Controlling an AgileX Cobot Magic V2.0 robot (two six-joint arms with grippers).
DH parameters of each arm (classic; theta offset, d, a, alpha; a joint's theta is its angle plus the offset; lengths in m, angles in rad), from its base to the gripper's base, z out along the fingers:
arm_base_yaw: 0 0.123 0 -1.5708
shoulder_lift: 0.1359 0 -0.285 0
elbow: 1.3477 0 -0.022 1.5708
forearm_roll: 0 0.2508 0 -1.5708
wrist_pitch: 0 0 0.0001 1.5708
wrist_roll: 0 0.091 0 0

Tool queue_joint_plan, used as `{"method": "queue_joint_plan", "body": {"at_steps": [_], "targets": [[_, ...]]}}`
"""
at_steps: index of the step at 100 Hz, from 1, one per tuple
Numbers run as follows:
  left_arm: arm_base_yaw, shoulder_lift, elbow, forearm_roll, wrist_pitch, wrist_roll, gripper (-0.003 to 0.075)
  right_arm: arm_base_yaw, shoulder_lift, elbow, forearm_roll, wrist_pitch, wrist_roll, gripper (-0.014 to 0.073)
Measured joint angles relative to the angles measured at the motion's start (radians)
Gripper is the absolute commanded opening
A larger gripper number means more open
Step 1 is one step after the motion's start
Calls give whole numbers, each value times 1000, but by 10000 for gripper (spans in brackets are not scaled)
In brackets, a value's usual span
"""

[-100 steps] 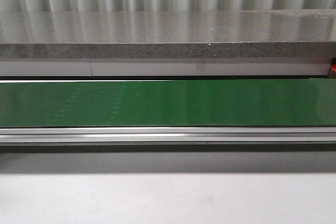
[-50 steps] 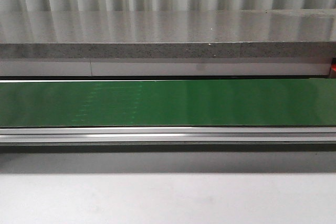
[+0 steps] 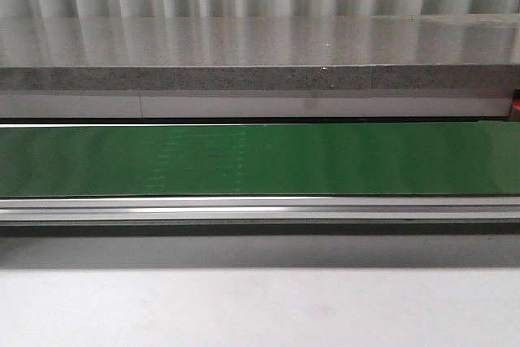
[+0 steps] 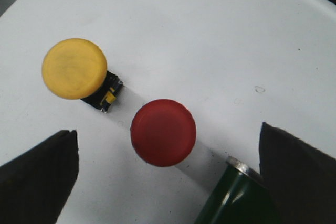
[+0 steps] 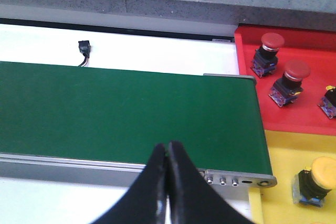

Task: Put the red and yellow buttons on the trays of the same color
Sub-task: 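Lower the left gripper and grasp a red push button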

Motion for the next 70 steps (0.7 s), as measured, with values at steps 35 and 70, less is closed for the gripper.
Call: {"method": "queue_joint_plan", "body": {"at_steps": [35,70], "targets": [[0,117,-55,-4,-35,0,658,0,0,0,0,0,0,-67],[0,137,-58,-17,-58,0,388,0,0,0,0,0,0,-67]]}}
